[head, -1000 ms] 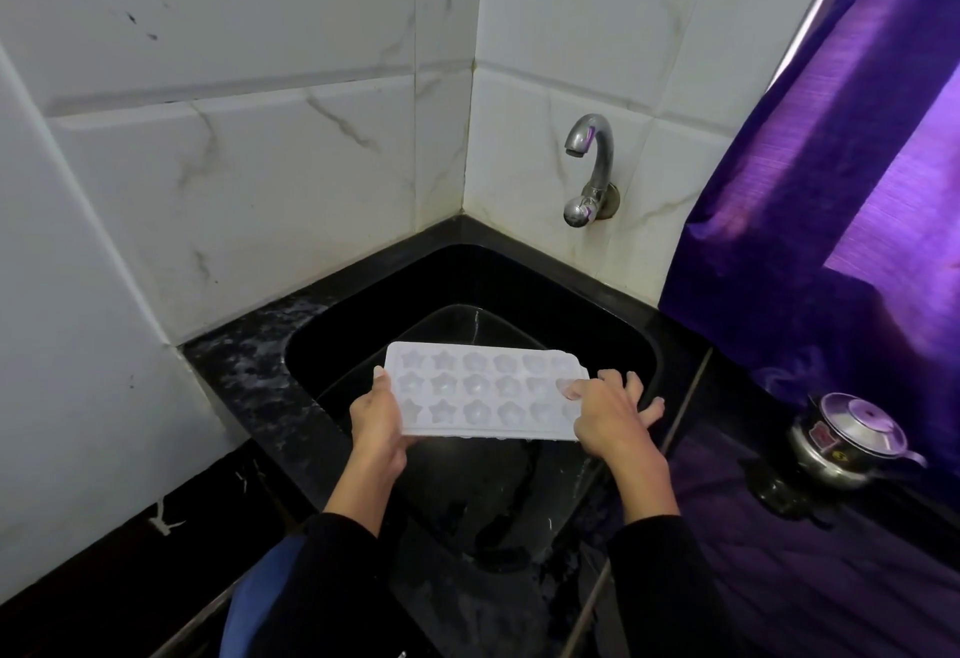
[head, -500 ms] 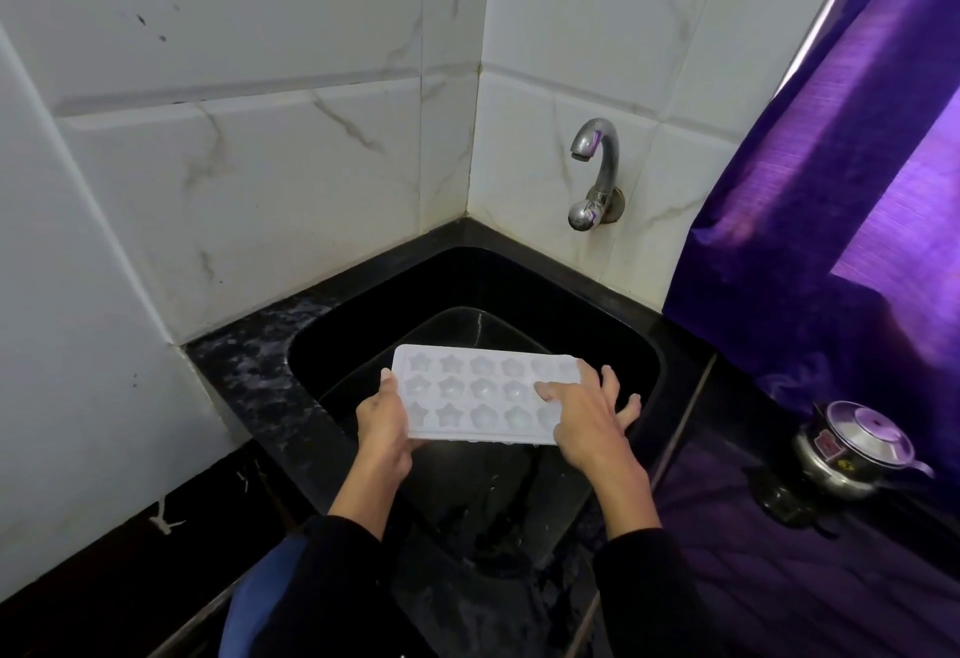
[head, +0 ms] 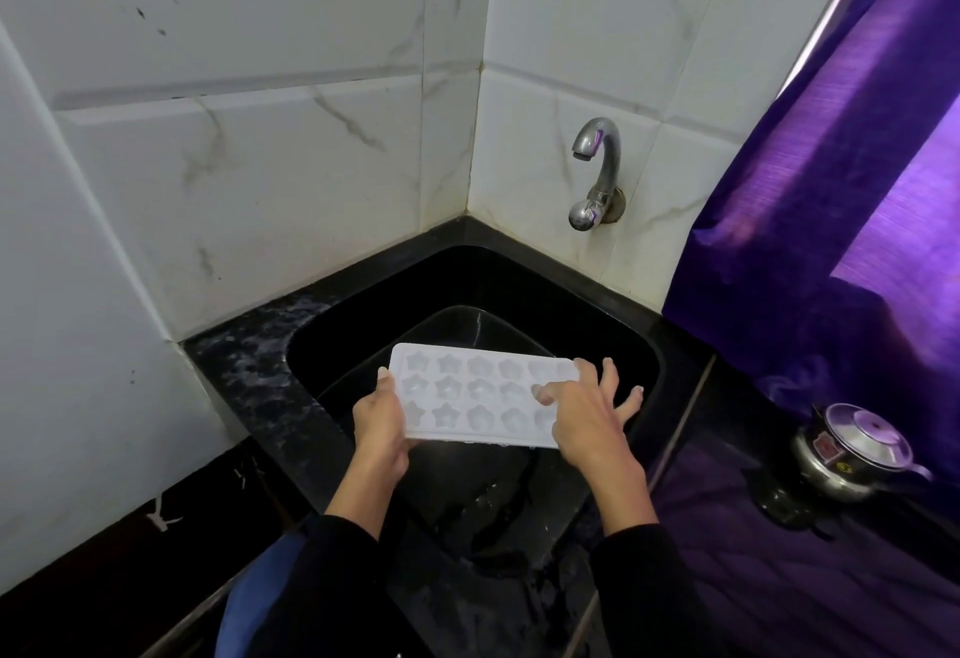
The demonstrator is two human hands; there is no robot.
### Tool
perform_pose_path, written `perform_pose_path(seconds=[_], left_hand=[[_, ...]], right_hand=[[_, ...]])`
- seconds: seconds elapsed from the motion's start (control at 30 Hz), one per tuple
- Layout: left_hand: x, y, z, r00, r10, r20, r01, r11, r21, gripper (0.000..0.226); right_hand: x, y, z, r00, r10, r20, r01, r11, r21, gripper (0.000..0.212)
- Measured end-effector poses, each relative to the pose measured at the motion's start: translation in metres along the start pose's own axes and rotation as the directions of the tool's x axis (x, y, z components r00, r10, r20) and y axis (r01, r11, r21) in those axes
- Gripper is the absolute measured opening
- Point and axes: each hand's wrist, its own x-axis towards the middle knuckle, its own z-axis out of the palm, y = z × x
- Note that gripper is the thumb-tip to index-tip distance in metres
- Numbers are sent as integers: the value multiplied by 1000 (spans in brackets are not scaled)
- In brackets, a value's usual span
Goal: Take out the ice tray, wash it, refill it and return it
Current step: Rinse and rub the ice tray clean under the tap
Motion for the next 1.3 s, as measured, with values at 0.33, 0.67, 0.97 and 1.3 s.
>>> perform_pose_path(seconds=[0.33,0.67,0.97,1.3], left_hand=[[-2,0,2,1000,0,15,0,1000,14,38],[-4,1,4,1000,19,15,-19,1000,8,38],[-2,1,5,999,20,29,-20,1000,-4,38],[-6,1,3,999,31,27,-31,1000,6,37]], right_hand=[[-2,-6,-8,1000,21,-12,-22,998,-62,55],[-2,0,-12,1000,27,8,-27,998,-59,66],[-2,-17,-10,996,-65,-68,64,998,-22,63],[-5,-27,-9,999,-47,23,49,996,-75,68]])
